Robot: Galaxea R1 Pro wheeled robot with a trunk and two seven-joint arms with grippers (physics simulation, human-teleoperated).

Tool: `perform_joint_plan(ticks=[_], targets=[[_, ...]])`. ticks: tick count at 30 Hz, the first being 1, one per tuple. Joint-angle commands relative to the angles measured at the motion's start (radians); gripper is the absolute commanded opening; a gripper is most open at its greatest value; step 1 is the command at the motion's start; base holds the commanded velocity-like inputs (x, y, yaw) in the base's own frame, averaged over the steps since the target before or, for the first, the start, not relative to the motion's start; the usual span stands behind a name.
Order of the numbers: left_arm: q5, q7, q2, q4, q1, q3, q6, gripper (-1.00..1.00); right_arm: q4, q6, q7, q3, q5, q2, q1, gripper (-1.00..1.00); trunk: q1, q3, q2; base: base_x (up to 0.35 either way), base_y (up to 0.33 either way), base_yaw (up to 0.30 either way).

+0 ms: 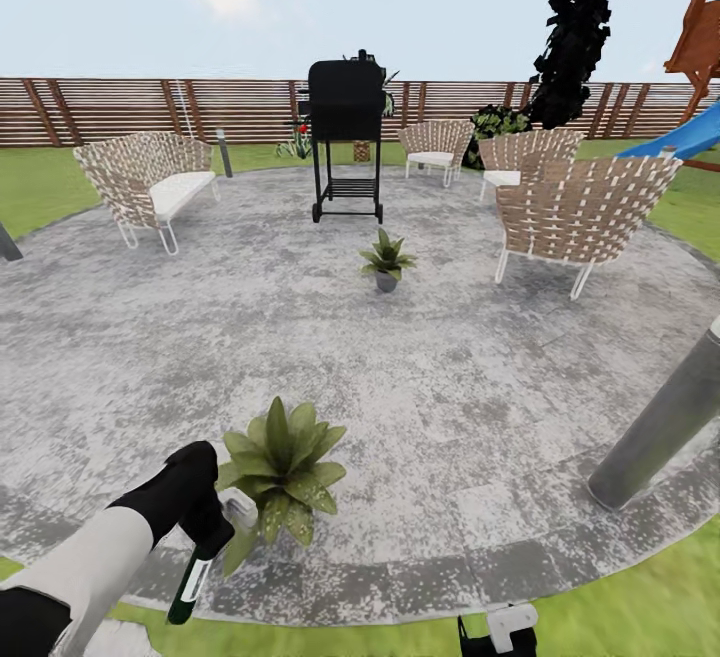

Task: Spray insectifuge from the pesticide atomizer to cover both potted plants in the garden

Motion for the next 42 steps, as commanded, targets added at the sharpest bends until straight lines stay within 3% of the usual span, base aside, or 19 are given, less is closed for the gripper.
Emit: perform_joint_plan(ticks=[1,4,5,6,8,15,26,42], targets=[[-0.01,-0.017,0.0,-0.004,-0.017,-0.005,0.006,-1.0,0.001,0.0,-0.01,0.006,0.007,0.0,-0.001,1.0,0.0,-0.001,0.0,-0.009,0.0,0.0],[-0.031,-0.091,-0.001,-0.006,-0.112,-0.012,0.008,-1.0,0.0,0.0,-0.01,0.006,0.007,0.0,-0.001,1.0,0.0,-0.001,0.0,-0.003,0.0,0.0],[-0.1,-0.143,-0.004,-0.006,-0.153,-0.035,0.009,-1.0,0.0,0.0,-0.01,0.005,0.007,0.0,-0.001,1.0,0.0,-0.001,0.0,0.0,0.0,0.0],[-0.206,-0.288,-0.01,-0.012,-0.189,-0.051,0.009,-1.0,0.0,0.0,-0.01,0.006,0.007,0.0,-0.001,1.0,0.0,-0.001,0.0,0.0,0.0,0.0],[-0.229,-0.321,-0.008,-0.014,-0.212,-0.051,0.011,-1.0,0.0,0.0,-0.01,0.006,0.007,0.0,-0.001,1.0,0.0,-0.001,0.0,0.0,0.0,0.0],[-0.237,-0.332,-0.009,-0.019,-0.242,-0.049,0.016,-1.0,0.0,0.0,-0.01,0.006,0.007,0.0,-0.001,1.0,0.0,-0.001,0.0,0.0,0.0,0.0],[-0.239,-0.332,-0.008,-0.017,-0.226,-0.05,0.013,-1.0,0.0,0.0,-0.01,0.006,0.008,-0.001,-0.001,1.0,0.0,-0.001,0.0,0.002,0.0,0.0],[-0.235,-0.332,-0.008,-0.005,-0.222,-0.047,0.009,-1.0,0.0,0.0,-0.01,0.006,0.009,-0.001,0.0,1.0,0.0,-0.001,0.0,0.182,0.0,0.0]])
